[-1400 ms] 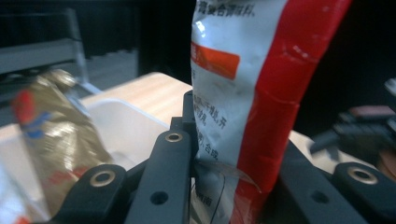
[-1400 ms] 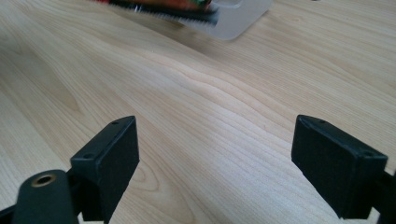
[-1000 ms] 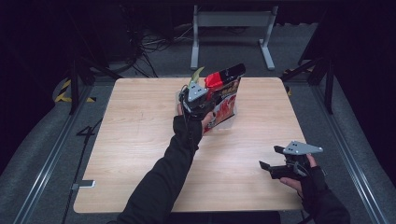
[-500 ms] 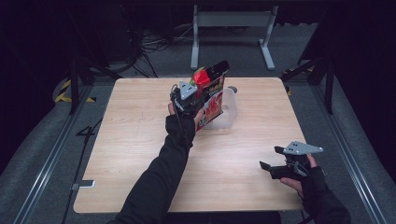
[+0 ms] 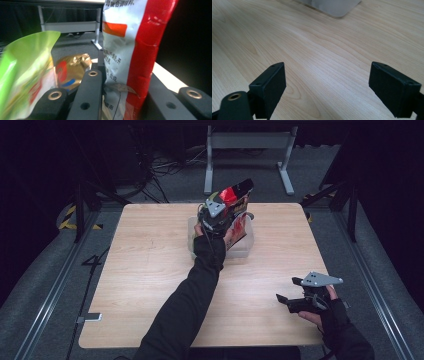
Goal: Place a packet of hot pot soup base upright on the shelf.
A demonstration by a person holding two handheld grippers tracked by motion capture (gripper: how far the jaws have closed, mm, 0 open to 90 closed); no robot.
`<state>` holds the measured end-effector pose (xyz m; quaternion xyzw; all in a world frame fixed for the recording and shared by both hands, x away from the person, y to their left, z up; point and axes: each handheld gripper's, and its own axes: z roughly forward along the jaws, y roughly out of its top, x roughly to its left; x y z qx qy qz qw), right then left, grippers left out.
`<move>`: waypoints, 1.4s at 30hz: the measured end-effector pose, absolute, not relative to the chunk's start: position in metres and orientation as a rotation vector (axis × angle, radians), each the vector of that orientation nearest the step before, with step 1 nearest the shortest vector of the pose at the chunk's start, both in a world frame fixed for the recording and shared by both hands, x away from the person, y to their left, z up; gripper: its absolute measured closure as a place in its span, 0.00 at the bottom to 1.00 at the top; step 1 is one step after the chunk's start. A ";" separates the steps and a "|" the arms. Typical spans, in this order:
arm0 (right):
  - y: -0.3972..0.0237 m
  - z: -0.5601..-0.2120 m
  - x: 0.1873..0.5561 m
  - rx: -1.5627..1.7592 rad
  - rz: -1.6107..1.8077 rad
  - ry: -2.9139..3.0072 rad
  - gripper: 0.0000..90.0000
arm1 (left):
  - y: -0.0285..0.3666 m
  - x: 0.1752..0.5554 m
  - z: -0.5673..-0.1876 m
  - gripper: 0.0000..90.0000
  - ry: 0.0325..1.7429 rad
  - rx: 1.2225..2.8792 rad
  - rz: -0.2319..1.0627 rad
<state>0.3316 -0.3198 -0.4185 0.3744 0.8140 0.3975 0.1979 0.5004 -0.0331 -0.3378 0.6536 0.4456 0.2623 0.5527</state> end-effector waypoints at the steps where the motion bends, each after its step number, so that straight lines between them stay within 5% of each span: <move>1: -0.320 -0.418 0.331 1.050 1.116 2.278 0.16 | -0.036 0.502 -0.337 0.91 1.060 1.544 0.636; 10: -0.318 -0.419 0.331 1.039 1.122 2.286 0.17 | -0.060 0.519 -0.347 0.90 1.099 1.503 0.694; 15: -0.317 -0.420 0.330 1.033 1.108 2.289 0.17 | -0.055 0.525 -0.368 0.87 1.150 1.475 0.598; 29: -0.315 -0.422 0.330 1.024 1.091 2.326 0.17 | -0.014 0.513 -0.385 0.51 0.852 1.707 0.305; 37: -0.312 -0.424 0.331 1.012 1.064 2.358 0.17 | 0.004 0.498 -0.403 0.54 0.719 1.975 0.305; 42: -0.309 -0.427 0.331 1.007 1.052 2.376 0.17 | 0.007 0.499 -0.409 0.59 0.699 1.992 0.267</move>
